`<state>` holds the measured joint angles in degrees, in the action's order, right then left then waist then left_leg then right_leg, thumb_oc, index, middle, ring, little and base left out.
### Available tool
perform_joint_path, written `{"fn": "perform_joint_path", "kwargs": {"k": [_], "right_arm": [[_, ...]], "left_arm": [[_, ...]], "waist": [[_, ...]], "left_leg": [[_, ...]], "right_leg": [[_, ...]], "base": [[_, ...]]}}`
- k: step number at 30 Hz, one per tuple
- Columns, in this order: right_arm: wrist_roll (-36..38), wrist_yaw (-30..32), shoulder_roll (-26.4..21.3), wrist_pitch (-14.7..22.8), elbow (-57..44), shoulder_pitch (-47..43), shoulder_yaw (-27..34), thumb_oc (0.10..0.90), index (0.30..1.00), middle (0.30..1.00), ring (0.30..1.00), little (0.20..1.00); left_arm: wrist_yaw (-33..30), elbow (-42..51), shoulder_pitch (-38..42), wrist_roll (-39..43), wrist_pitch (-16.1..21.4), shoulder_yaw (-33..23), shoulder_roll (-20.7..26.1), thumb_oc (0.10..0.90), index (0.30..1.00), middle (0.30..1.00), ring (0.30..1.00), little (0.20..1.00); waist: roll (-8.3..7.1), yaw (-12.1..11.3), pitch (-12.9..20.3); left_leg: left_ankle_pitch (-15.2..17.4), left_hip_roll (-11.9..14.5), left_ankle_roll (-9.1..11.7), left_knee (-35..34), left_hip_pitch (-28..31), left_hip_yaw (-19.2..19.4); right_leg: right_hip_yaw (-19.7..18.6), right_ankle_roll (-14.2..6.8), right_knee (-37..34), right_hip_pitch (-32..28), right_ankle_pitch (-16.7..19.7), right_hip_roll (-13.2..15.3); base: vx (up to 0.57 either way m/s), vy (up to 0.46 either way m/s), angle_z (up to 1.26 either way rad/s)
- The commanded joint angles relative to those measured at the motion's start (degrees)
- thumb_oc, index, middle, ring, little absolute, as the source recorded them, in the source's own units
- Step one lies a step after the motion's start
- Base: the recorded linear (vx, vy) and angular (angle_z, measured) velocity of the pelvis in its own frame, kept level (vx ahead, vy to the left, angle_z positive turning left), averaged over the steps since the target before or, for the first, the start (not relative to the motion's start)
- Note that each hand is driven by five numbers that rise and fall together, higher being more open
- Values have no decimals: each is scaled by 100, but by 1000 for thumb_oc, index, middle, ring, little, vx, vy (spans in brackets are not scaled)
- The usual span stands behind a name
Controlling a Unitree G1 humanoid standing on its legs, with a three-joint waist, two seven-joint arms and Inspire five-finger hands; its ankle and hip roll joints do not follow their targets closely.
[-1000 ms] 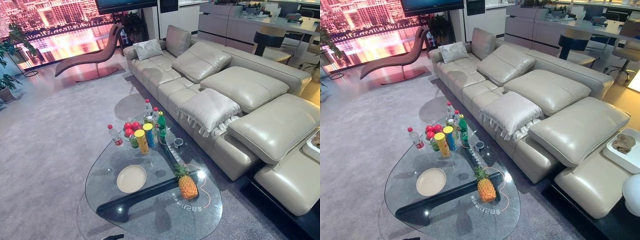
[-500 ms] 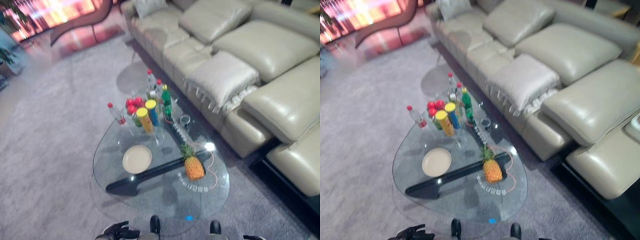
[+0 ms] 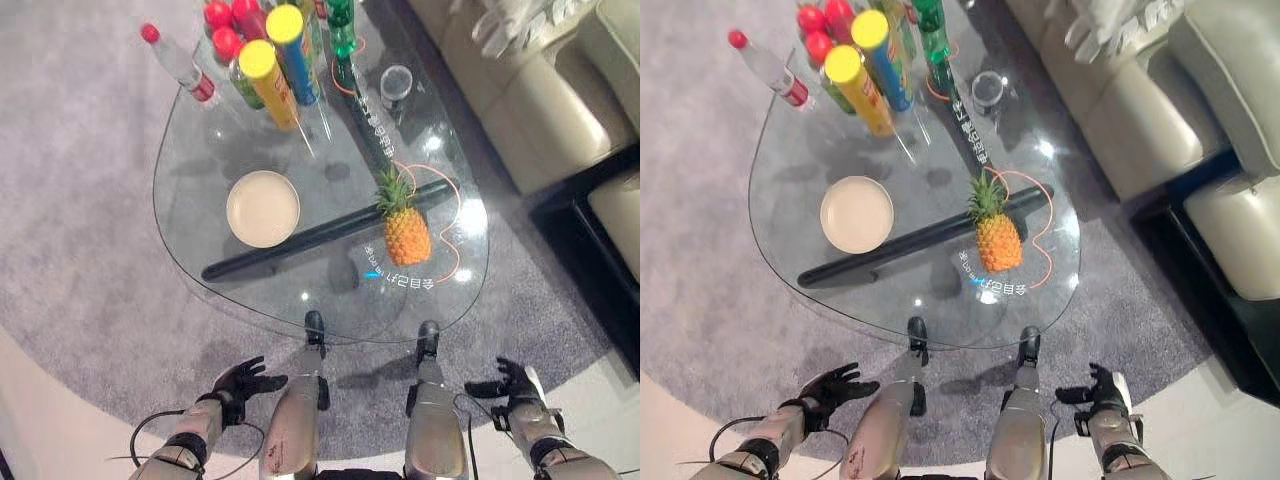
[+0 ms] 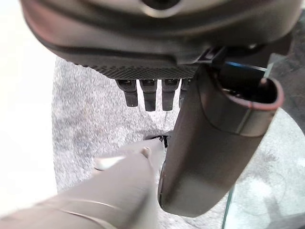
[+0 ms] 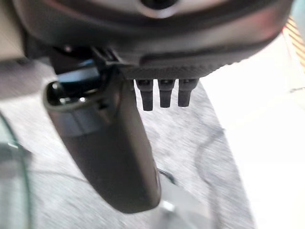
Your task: Pick up the fruit to the plate
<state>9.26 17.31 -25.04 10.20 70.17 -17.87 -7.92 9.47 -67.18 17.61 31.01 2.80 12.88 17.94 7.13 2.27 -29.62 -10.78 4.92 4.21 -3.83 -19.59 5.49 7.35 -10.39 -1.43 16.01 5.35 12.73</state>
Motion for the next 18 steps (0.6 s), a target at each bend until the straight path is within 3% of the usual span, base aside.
{"fn": "perform_joint_path", "kwargs": {"k": [1,3,7,11,18], "right_arm": [[310,714,-131,307,-240,0,-1,800,900,900,900,900],[341,887,-97,371,-328,-108,-34,800,900,900,900,900],[382,1004,-83,433,-384,-228,-65,800,900,900,900,900],[610,1213,-134,593,-550,-560,-109,800,900,900,900,900],[651,1267,-186,732,-726,-884,-189,800,900,900,900,900]], "left_arm": [[-257,-158,94,615,419,-85,195,800,900,900,900,900],[-498,-32,181,755,699,-149,212,800,900,900,900,900],[-717,134,272,889,906,-171,244,800,900,900,900,900],[-1409,396,505,972,1340,-250,328,800,900,900,900,900],[-1996,602,751,1072,1648,-385,456,800,900,900,900,900]], "waist": [[-323,-2,-17],[-345,-6,-17],[-363,-24,-17],[-434,-65,-17],[-483,-136,-17]], "left_leg": [[706,-192,22,1102,-814,-60],[738,-201,7,1273,-1076,-97],[768,-214,2,1419,-1288,-120],[862,-212,-15,1937,-1865,-183],[938,-194,-34,2304,-2350,-286]], "right_leg": [[-132,249,1063,1288,-125,-35],[-175,241,1172,1548,-114,-36],[-192,237,1267,1757,-105,-41],[-160,251,1668,2277,-157,-72],[-144,284,2043,2779,-255,-151]], "base": [[-83,-21,4],[-64,-11,2],[-27,3,0],[-61,-10,8],[-40,-25,1]]}}
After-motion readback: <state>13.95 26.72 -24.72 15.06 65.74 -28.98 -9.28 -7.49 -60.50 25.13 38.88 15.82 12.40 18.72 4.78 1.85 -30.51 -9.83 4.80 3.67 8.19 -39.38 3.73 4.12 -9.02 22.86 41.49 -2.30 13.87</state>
